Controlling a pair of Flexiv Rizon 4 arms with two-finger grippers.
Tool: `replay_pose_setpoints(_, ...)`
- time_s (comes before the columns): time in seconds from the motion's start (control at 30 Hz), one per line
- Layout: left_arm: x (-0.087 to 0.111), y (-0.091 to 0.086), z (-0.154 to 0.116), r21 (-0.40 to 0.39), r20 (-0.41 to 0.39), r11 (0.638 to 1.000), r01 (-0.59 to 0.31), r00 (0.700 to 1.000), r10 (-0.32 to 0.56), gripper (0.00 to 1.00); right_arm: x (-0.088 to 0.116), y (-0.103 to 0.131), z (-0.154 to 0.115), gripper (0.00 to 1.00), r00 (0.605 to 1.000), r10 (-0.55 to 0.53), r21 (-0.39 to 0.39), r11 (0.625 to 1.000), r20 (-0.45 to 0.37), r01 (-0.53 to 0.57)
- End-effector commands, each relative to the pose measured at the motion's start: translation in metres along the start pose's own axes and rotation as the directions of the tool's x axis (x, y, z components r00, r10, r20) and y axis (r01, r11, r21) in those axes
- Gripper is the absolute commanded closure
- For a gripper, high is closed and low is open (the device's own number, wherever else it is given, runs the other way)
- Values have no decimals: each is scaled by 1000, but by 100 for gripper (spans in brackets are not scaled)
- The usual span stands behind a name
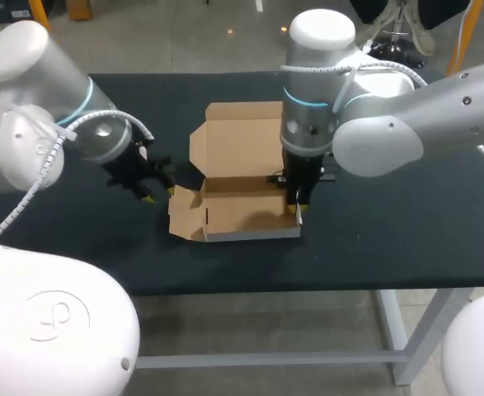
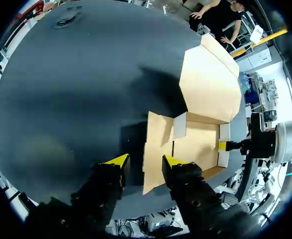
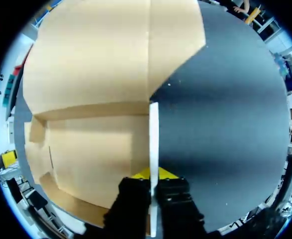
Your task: Assemble the packaging by folding the flat box into shape, placing the metal phone stand inside, and closing the box properly
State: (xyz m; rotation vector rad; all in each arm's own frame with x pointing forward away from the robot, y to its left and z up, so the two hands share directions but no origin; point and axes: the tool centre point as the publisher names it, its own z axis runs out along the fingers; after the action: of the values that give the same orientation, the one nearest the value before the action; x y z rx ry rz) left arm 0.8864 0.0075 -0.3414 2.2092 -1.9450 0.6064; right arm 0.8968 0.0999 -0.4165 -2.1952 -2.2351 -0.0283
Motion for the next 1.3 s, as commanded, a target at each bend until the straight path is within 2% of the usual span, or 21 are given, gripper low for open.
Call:
replay_pose_setpoints(0.03, -22, -2, -7, -29, -148, 1000, -10, 989, 6, 59, 1, 0, -1, 100, 1000, 0, 2, 1000, 4, 0)
replay_pose_setpoints(0.07, -25, -2, -7, -37, -164, 999, -13, 986, 7, 66, 1, 0, -1, 100, 1000, 0, 2, 1000, 4, 0)
replay_pose_setpoints(0.13, -29, -1, -5, -39, -182, 999, -19, 983, 11, 70, 1, 0, -1, 100, 1000, 0, 2, 1000, 4, 0)
replay_pose_setpoints(0.17, -31, 0, -5, -45, -194, 999, -22, 981, 13, 76, 1, 0, -1, 100, 1000, 0, 2, 1000, 4, 0)
replay_pose_setpoints(0.23, -34, 1, -3, -43, -205, 999, -28, 979, 18, 100, 1, 0, -1, 100, 1000, 0, 2, 1000, 4, 0)
replay_pose_setpoints(0.5, -43, 3, 8, -58, -299, 997, -56, 954, 37, 100, 1, 0, -1, 100, 1000, 0, 2, 1000, 4, 0)
replay_pose_setpoints(0.67, -41, 7, 19, -63, -347, 995, -82, 936, 55, 100, 1, 0, -1, 100, 1000, 0, 2, 1000, 4, 0)
replay_pose_setpoints(0.93, -30, 12, 36, -79, -392, 990, -119, 917, 79, 100, 1, 0, -1, 100, 1000, 0, 2, 1000, 4, 0)
replay_pose_setpoints(1.3, -23, 13, 58, -93, -414, 986, -136, 906, 86, 100, 1, 0, -1, 100, 1000, 0, 2, 1000, 4, 0)
